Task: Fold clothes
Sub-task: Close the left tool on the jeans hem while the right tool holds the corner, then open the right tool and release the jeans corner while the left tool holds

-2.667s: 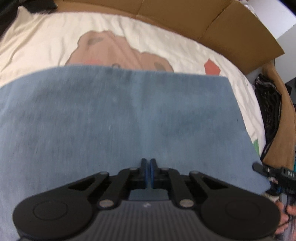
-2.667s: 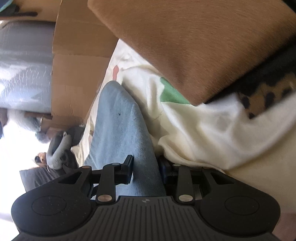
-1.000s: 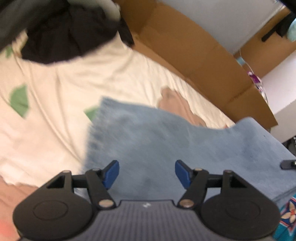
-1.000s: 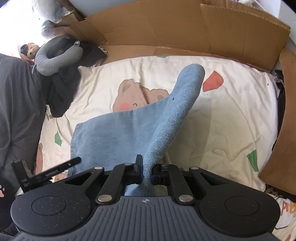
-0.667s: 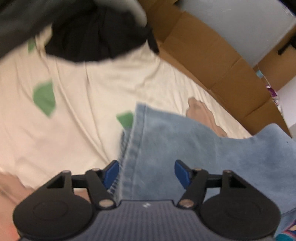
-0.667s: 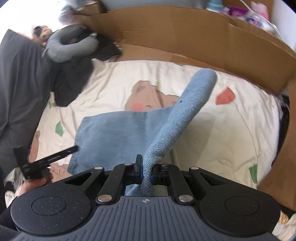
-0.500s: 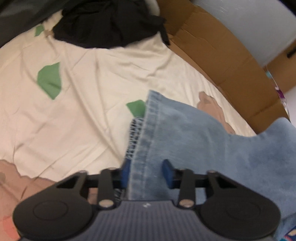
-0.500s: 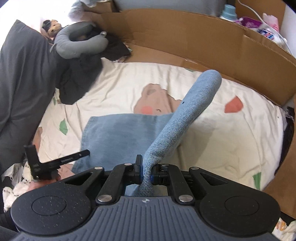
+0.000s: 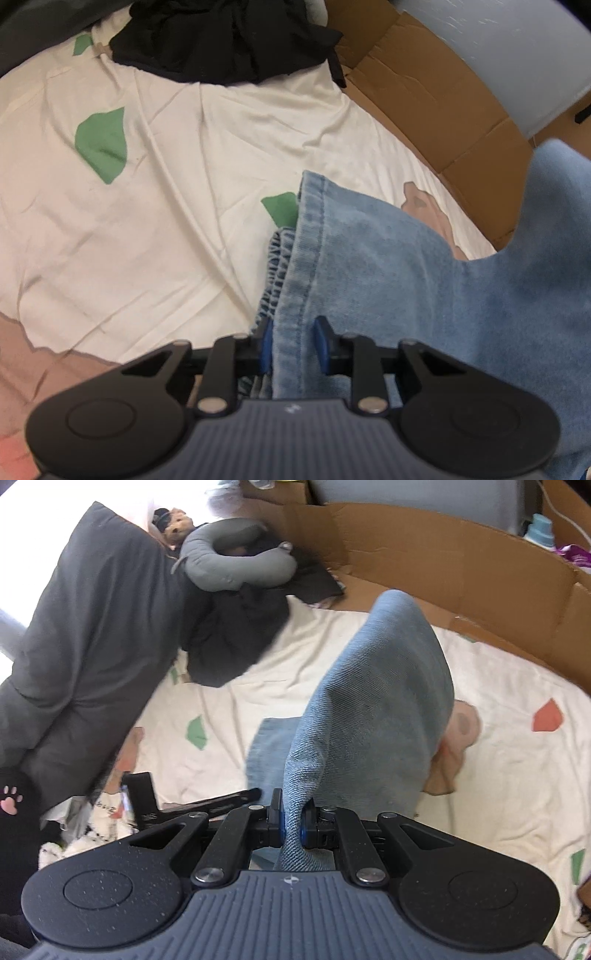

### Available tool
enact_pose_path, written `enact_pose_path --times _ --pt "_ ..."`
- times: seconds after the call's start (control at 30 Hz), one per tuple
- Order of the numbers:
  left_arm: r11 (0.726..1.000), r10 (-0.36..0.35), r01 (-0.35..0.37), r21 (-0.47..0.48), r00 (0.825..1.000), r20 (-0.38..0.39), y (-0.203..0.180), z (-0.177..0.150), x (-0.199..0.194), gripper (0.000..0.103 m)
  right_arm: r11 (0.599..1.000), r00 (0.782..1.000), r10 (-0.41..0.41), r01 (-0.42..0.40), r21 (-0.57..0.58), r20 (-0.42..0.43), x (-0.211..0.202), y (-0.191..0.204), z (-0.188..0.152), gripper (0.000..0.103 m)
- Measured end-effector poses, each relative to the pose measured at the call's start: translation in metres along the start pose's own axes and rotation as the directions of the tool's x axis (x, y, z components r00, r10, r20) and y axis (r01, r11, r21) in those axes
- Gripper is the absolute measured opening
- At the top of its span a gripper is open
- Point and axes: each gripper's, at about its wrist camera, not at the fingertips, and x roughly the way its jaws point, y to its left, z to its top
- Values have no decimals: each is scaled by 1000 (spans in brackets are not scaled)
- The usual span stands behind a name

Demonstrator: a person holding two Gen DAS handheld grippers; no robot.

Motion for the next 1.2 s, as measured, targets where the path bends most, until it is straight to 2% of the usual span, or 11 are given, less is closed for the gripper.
enact_pose_path --times 0.3,0.53,0.63,0.73,0.8,0.83,0.97,1.07,1.13,1.2 --pt "999 -33 34 7 999 -16 7 8 5 26 994 994 108 -109 -28 -31 31 28 -1 6" --pt "990 -98 97 -105 995 -7 25 14 5 22 981 982 169 -176 -83 -88 77 48 -6 6" --pt "986 -93 96 -138 995 22 27 15 -1 19 977 977 184 -193 -87 -104 97 50 -10 6" --pt "989 -96 98 -107 995 25 25 19 -4 18 974 974 193 -205 -98 -121 112 53 -14 6" --pt "993 -67 69 -96 997 32 27 25 -10 19 970 971 197 -213 -115 -138 117 55 -16 6" --pt "994 -44 48 -102 998 43 29 29 -15 21 968 969 200 -218 -121 -146 120 55 -18 6" --pt "984 -59 74 -162 993 99 42 44 -38 27 964 963 204 -229 -136 -178 135 60 -23 6" --pt "961 -129 154 -230 984 120 49 54 -44 39 960 960 193 -227 -162 -203 148 65 -30 6" --pt "945 -183 211 -250 974 130 50 58 -44 52 957 957 185 -227 -181 -222 158 68 -36 6" --pt "936 -221 242 -254 969 111 49 61 -39 55 958 955 181 -225 -180 -233 168 68 -42 6"
